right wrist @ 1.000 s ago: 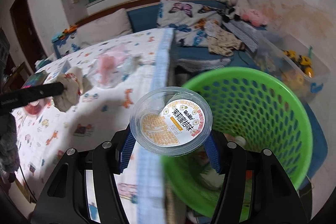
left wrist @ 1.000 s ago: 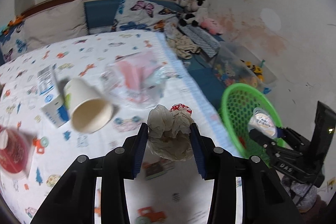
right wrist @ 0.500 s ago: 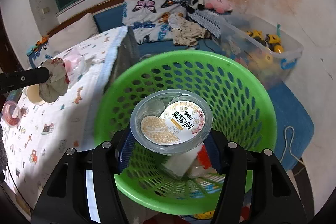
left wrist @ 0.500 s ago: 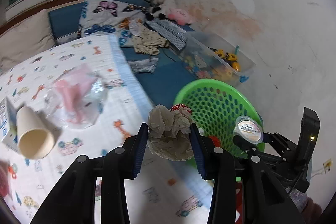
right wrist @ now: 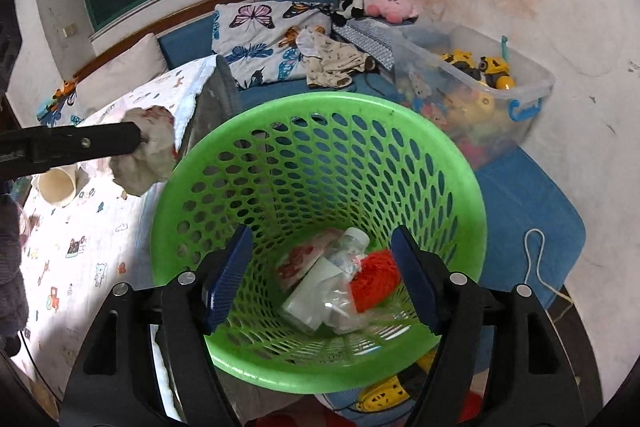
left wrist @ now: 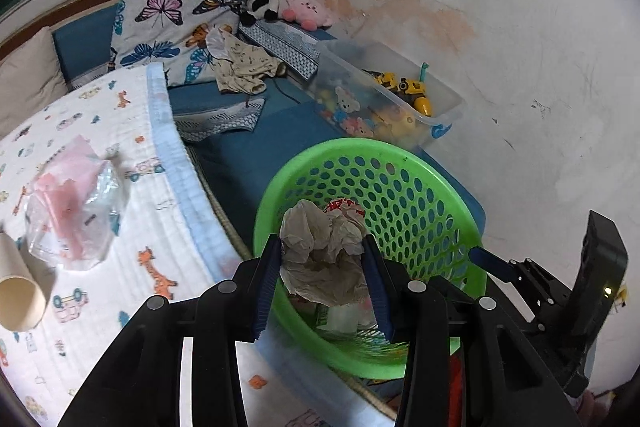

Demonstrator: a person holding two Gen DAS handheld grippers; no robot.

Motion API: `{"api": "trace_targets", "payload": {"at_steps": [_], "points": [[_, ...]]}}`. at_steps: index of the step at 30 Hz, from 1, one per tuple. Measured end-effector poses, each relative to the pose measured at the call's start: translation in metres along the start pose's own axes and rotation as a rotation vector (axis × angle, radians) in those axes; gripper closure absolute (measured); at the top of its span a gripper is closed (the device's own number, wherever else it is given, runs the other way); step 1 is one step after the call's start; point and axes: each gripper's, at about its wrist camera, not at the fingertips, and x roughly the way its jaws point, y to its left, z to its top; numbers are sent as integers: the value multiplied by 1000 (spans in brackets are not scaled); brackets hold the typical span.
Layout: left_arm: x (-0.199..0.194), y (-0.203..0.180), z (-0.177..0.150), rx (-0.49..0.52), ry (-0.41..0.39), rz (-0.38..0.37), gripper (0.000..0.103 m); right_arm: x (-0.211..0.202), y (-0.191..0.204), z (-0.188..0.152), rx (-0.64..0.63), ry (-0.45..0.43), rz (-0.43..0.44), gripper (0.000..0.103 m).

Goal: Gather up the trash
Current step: 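Drop the food tub into the basket with the right gripper while the left drops the tissue, then grasp the white paper cup with the right gripper while the left grasps the red snack cup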

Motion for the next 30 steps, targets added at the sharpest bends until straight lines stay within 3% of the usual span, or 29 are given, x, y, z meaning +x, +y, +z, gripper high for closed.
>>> {"api": "trace_targets", "payload": {"at_steps": [9, 13, 17, 22, 30], "points": [[16, -8, -1, 0, 31, -21, 52, -15, -3, 0, 12, -32, 10, 28], [18, -9, -3, -5, 34, -25, 40, -18, -3, 0, 11, -37, 13, 27], [14, -7, -5, -6, 32, -28, 39, -20, -1, 2, 10, -41, 19, 27], [-2, 2, -9, -23, 4, 11, 38, -24, 7, 5, -7, -48, 35, 27], [-45, 47, -25, -110, -53, 156, 38, -26, 37, 16, -54, -59, 97, 25]]}}
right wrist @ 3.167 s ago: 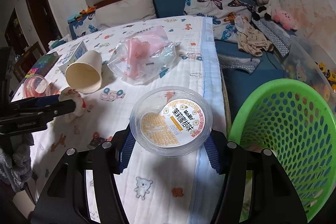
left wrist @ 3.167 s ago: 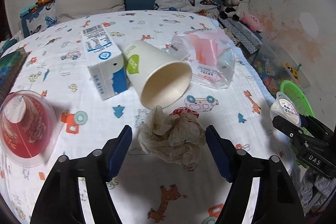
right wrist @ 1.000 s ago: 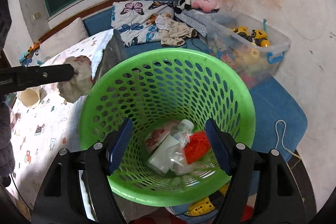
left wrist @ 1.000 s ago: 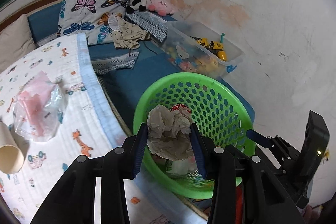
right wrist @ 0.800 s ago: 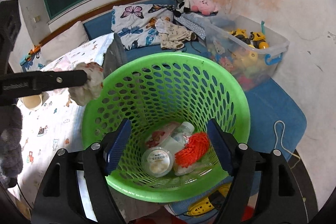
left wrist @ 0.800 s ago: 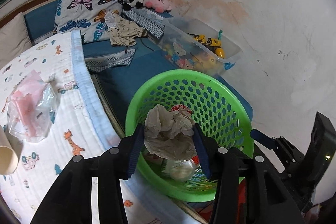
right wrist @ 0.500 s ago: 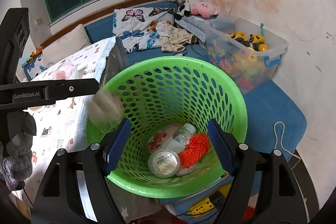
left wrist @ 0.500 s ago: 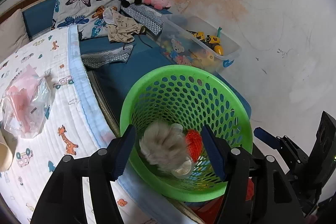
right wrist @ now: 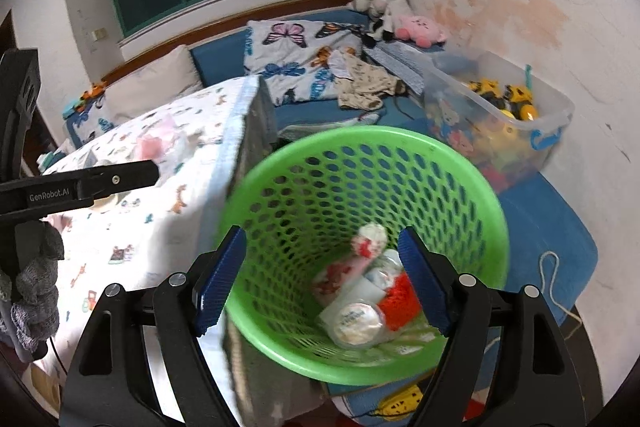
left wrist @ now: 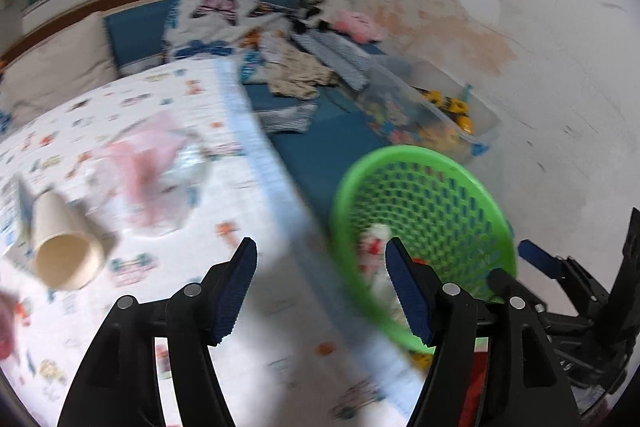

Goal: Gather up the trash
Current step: 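Grasp the white paper cup with the right gripper while the left grasps the red snack cup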

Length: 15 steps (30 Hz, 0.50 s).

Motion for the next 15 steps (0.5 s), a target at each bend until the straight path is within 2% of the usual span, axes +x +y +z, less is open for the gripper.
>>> {"api": "trace_targets", "payload": {"at_steps": [15], "points": [[-78, 149, -35, -309, -95, 325, 33, 37, 118, 33, -208, 35, 202, 23]]}}
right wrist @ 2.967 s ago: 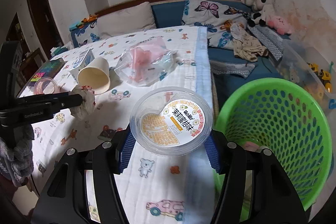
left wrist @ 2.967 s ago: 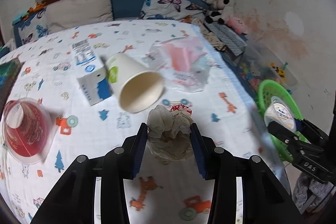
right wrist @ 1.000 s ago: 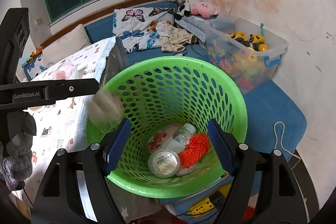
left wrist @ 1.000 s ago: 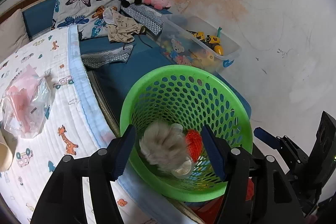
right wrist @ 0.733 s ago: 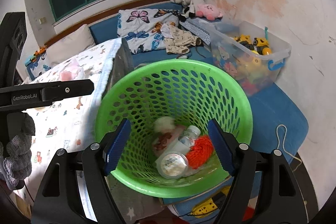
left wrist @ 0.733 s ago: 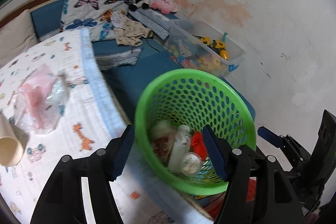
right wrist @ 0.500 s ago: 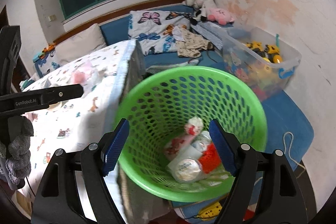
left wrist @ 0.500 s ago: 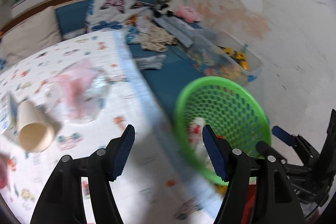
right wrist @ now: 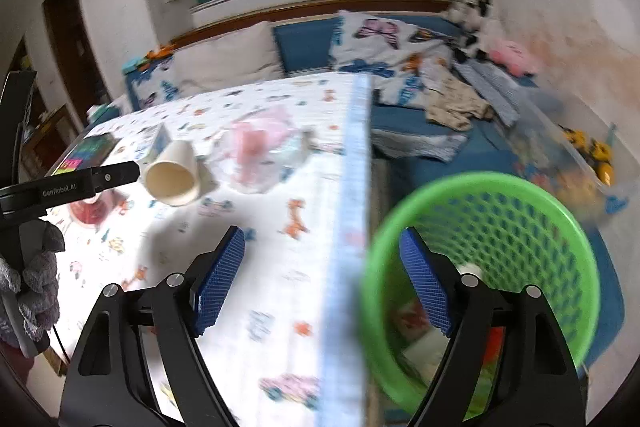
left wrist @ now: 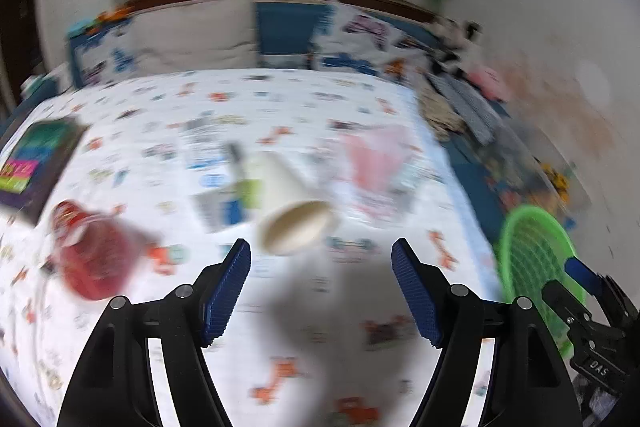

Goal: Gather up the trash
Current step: 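Grasp the white paper cup with the right gripper while the left grasps the red snack cup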

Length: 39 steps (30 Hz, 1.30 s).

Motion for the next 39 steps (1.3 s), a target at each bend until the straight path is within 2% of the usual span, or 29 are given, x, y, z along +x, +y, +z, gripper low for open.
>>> {"api": "trace_targets", "payload": {"at_steps": [5, 8, 16, 21, 28, 34, 39], "points": [[-10, 52, 5, -116, -19, 93, 32, 24, 32, 16, -49, 22, 68, 22], [-20, 83, 9, -183, -49, 177, 28, 39, 51, 27, -74, 41, 114, 21], [-35, 159, 18, -412, -72, 302, 20, 76, 96, 48, -122, 86, 216, 19], [-33, 198, 17, -543, -50, 314, 18, 102, 122, 55, -152, 116, 248, 19], [-14, 233, 12, -653, 13, 290, 16, 133, 146, 62, -178, 138, 263, 15], [0, 251, 6, -719, 52, 268, 14, 160, 158, 60, -220, 159, 213, 11], [15, 253, 3, -731, 87, 270, 13, 181, 165, 53, -245, 198, 186, 12]]}}
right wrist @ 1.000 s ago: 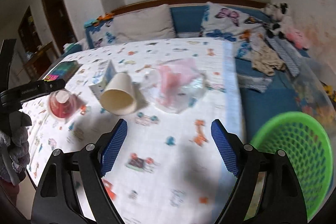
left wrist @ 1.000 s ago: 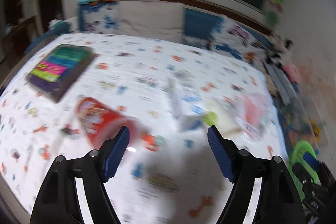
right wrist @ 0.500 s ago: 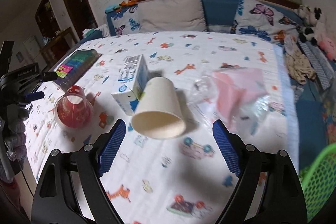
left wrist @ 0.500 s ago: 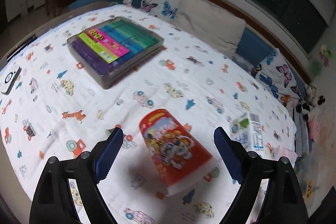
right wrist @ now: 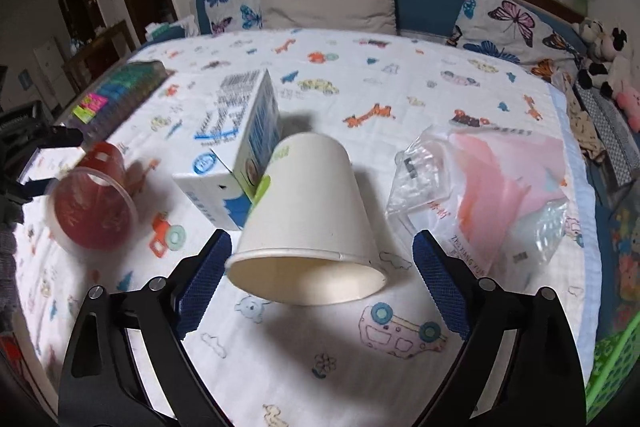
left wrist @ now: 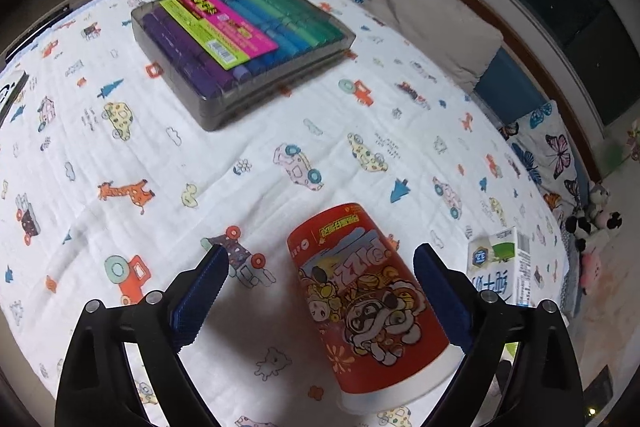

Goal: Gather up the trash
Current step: 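Grasp the white paper cup with the right gripper while the left grasps the red snack cup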

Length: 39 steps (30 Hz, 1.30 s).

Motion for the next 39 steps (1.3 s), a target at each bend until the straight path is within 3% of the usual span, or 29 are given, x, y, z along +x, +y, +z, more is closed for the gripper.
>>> {"api": "trace_targets", "payload": {"at_steps": [3, 7, 13, 17, 18, 22, 39], "points": [[8, 0, -1, -24, 32, -13, 12, 7, 1, -2, -6, 14, -7, 15], [18, -4, -4, -39, 69, -29, 11, 11, 4, -6, -19, 27, -13, 28], [30, -5, -6, -73, 111, -67, 10, 6, 5, -10, -29, 19, -13, 30], [36, -7, -10, -69, 137, -131, 14, -3, 2, -16, -13, 8, 5, 30], [36, -8, -12, -64, 139, -147, 23, -5, 1, -17, -8, 5, 9, 30], [31, -11, -17, -38, 136, -204, 29, -20, -1, -24, 6, -11, 18, 31], [-34, -37, -68, 166, 117, -342, 34, -100, -13, -64, 61, -88, 7, 31]]}}
